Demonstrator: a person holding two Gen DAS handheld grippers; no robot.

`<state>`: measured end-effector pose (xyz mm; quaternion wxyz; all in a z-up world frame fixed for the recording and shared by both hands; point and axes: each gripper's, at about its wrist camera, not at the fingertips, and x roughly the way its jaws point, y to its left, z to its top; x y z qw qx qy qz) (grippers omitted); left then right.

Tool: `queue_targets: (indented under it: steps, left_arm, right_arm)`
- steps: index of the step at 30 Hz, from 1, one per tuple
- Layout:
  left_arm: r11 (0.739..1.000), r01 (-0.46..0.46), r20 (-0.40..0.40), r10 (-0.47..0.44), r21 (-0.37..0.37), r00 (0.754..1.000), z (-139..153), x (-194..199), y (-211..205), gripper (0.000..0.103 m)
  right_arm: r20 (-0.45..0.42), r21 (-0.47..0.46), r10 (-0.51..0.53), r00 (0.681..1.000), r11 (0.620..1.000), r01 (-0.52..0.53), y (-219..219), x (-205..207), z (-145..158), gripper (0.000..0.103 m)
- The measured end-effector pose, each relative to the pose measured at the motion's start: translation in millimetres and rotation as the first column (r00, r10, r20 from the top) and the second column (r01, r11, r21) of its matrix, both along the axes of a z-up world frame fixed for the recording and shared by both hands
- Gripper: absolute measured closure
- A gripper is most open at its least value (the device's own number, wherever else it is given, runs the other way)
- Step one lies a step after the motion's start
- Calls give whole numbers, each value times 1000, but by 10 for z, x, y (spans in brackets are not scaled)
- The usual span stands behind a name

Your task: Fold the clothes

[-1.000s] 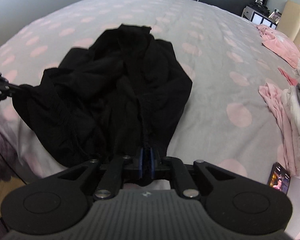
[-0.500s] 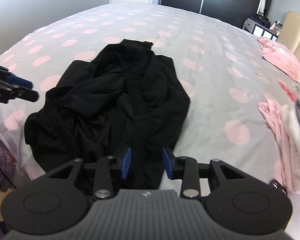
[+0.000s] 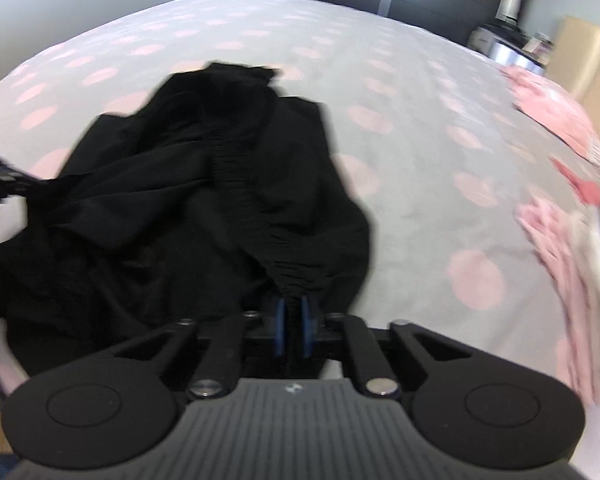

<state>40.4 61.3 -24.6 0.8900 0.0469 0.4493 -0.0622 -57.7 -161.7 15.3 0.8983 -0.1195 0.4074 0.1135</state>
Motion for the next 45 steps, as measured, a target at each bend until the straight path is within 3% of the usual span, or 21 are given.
queue_targets:
  steps: [4,7,16,21,24,26,28,29,31,34,37,41,45]
  left_arm:
    - [999,-49,119,50,-12,992,233,-187,136,100]
    - [998,-28,144,36,-57,989,361,-370,163,100]
    - [995,101,50,-102,19,994,330,-926,-14,100]
    - [987,146,-35,-144,66,989,220,-935,-110,100]
    - [986,144,-38,-141,84,989,187,-935,-114,99]
    - [986,151,-19,-150,74,988,216,-948,-115,90]
    - [983,176,11,-177,61,984,240,-934,-133,73]
    - [979,192,26,-194,64,981,256,-934,-161,71]
    - [969,236,49,-240,76,970,282,-929,-237,67]
    - [941,317,47,-325,120,945,291,-851,-434,67]
    - [896,412,36,-423,168,905,292,-768,-658,67]
    - [801,545,21,-567,247,824,286,-664,-925,67]
    - [691,655,27,-694,305,720,247,-530,-1106,67]
  right_arm:
    - [37,15,-150,988,989,150,-320,0,77,97]
    - [20,39,-202,979,979,202,-497,-64,115,97]
    - [-60,48,-263,963,963,266,-764,-382,107,97]
    - [-100,35,-243,965,968,247,-787,-478,31,96]
    - [-64,34,-227,972,973,229,-760,-495,70,92]
    - [-27,40,-201,979,979,202,-727,-538,125,87]
    - [11,53,-163,987,985,162,-681,-595,176,77]
    - [28,54,-140,990,989,139,-650,-612,197,70]
    - [56,25,-97,994,995,96,-563,-629,214,69]
    - [48,21,-34,998,999,33,-452,-657,206,69]
    - [10,31,29,1000,999,-29,-328,-682,185,69]
    - [-28,56,163,986,985,-161,-146,-759,163,69]
    - [-59,59,295,954,955,-292,27,-850,115,67]
